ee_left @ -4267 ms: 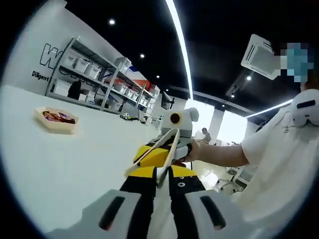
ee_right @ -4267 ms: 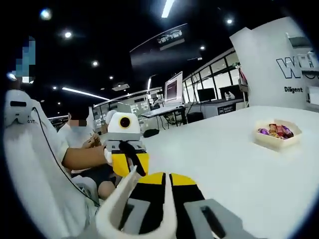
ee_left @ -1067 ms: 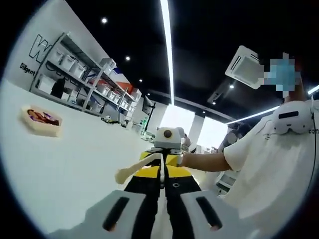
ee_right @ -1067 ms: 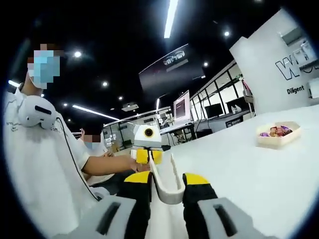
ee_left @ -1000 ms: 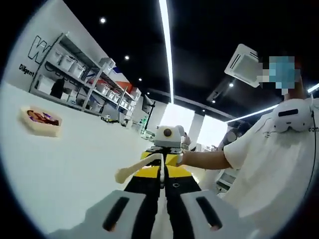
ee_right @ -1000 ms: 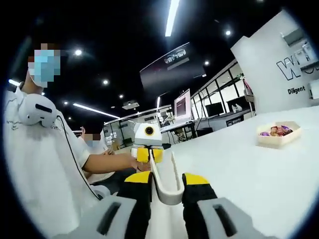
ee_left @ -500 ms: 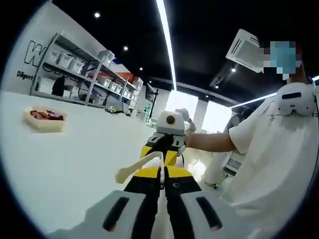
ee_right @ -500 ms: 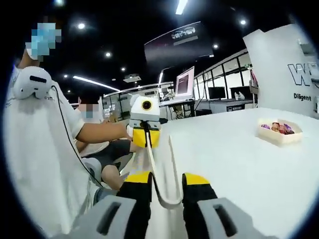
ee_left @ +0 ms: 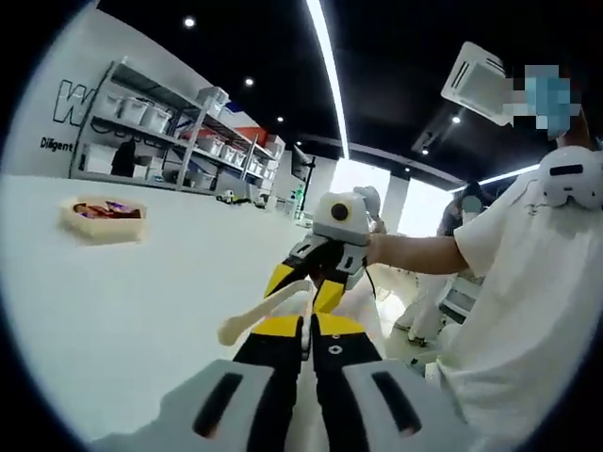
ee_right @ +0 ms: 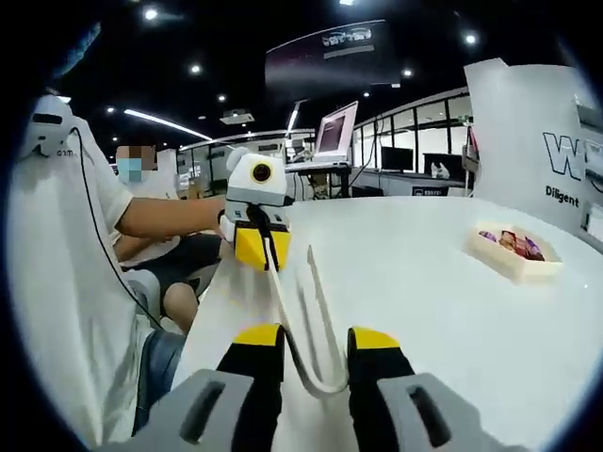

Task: Place the target food into the container with the food tongs after gripping and lifting it, then release it inside without dropping or visibly crushing the food.

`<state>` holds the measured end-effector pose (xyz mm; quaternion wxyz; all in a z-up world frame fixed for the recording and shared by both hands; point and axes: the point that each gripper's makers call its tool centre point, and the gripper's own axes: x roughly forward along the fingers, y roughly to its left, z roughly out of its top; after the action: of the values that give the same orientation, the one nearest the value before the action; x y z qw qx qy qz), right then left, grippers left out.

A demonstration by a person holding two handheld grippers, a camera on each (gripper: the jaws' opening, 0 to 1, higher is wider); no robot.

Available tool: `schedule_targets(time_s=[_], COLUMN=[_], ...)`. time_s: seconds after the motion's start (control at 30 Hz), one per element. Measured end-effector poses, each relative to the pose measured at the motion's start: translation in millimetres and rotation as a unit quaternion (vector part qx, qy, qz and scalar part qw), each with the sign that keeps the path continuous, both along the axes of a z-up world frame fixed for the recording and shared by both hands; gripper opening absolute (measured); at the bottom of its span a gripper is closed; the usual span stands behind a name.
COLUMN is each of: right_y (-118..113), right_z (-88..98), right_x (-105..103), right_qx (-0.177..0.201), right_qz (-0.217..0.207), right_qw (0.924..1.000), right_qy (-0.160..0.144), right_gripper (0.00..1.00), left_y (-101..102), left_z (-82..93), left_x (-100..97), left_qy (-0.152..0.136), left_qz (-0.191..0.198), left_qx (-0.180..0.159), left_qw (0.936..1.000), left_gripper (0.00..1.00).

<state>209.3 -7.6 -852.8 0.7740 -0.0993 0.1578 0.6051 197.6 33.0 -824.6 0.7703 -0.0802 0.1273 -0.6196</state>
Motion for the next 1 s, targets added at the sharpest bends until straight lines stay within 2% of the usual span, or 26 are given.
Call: schedule_targets(time_s=[0.3, 0.63, 1.0], right_y=[3, 0, -3], right_z=[-12.5, -20.2, -19.4], right_x=[17, 26, 28], right_qx=[-0.042, -0.060, -0.057], right_qz=[0.000, -0.008, -0.017], right_qw=[0.9989, 0.9979, 0.9981], right_qy=[-0.018, -0.025, -0.017], right_gripper=[0.20, 0.21, 0.19], left_y=[2, 1, 4], left_z=[-10.8, -18.1, -28.7], left_x=[13.3, 21.5, 31.9], left_qy=[0.003, 0.000, 0.002], left_qz=[0.012, 0.009, 0.021], left_qx=[0.031, 0.054, 0.082], left_qw=[0.9994, 0.9985, 0.9964], left_gripper=[0.03, 0.03, 0.07])
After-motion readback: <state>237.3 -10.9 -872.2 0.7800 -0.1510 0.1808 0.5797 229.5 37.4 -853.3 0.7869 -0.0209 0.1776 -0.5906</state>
